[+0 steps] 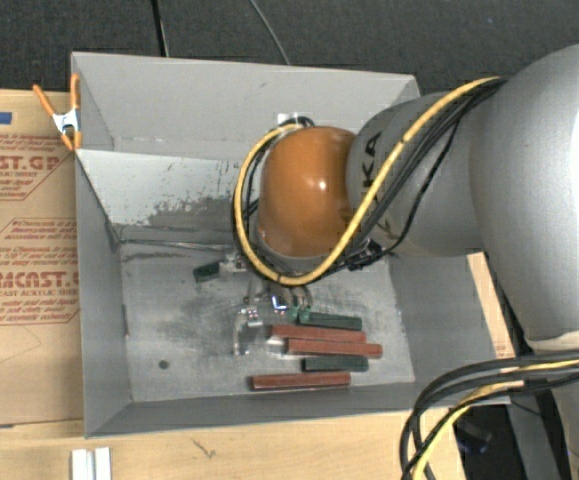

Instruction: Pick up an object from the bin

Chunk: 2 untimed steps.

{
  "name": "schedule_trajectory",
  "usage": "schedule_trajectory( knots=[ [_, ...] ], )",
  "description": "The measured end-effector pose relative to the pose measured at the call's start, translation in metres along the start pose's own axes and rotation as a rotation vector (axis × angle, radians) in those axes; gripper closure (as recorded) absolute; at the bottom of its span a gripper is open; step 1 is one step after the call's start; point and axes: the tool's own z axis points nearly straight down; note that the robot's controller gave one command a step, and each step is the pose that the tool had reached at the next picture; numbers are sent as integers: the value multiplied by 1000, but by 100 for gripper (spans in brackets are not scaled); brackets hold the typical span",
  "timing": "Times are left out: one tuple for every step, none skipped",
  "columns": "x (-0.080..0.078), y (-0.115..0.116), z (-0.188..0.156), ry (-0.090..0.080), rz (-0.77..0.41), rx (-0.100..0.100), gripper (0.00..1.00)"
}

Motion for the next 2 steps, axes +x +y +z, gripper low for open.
schedule_trajectory(
  knots=[
    [-3, -62, 45, 1, 2, -3, 100],
    [-3, -62, 45, 1, 2, -3, 100]
  ],
)
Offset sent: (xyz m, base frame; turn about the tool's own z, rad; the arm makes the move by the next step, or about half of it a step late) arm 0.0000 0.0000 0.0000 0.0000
